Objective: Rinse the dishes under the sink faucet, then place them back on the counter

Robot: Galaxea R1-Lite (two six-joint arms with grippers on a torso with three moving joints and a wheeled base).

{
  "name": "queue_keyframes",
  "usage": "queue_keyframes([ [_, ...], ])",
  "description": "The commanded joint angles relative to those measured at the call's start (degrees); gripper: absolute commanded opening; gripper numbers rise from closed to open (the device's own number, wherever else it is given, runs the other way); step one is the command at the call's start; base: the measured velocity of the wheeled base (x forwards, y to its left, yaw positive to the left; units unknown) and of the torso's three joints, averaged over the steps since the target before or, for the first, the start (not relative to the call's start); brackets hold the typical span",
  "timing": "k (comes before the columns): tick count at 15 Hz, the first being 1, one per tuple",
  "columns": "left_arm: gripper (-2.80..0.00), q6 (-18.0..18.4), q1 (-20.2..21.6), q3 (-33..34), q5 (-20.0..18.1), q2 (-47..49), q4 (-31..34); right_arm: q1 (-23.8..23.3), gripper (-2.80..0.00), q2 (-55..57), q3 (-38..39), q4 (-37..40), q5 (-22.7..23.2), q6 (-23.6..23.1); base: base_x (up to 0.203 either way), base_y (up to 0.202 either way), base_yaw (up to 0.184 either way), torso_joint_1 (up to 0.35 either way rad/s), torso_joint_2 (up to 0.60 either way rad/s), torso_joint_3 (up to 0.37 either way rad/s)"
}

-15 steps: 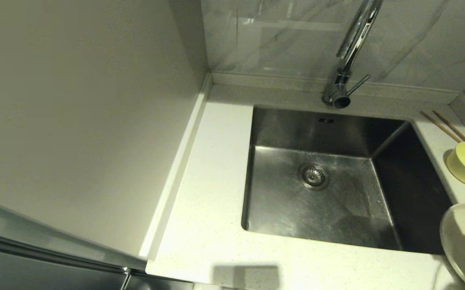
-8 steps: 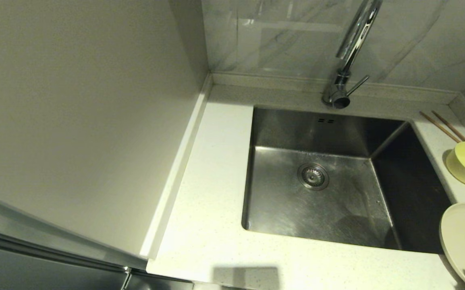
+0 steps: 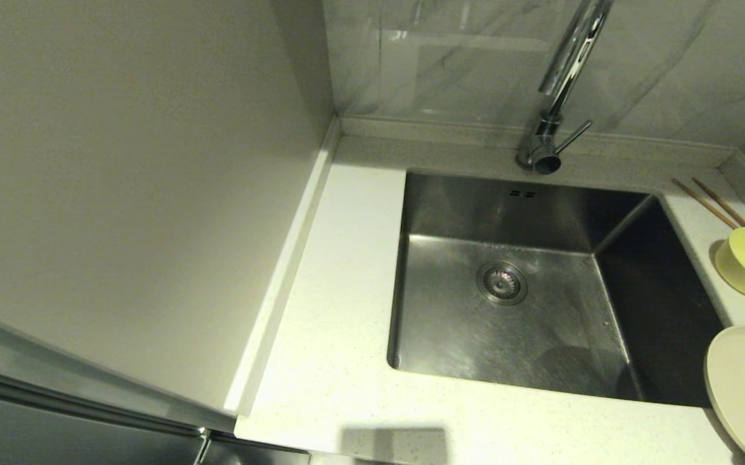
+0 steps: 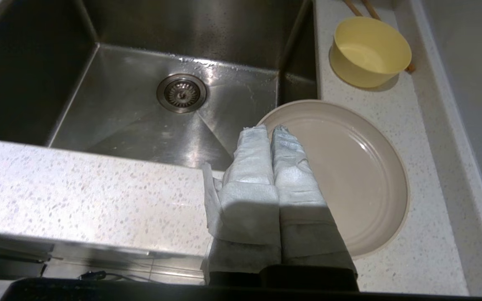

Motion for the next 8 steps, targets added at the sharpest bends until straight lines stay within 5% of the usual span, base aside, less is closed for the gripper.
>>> queue_keyframes([
  [1, -2.80, -0.04, 0.00, 0.00, 0.03, -0.09, -0.02, 0.54, -2.80, -4.25, 1.35, 1.44, 0.05, 0.01, 0.000, 0.000, 0.000, 0.000, 0.00, 0.000],
  [8, -2.80, -0.04, 0.00, 0.00, 0.03, -0.09, -0.02, 0.60, -2.80, -11.37, 15.46, -5.22, 2.88, -1.28, 0.000, 0.000, 0.000, 0.000, 0.00, 0.000],
])
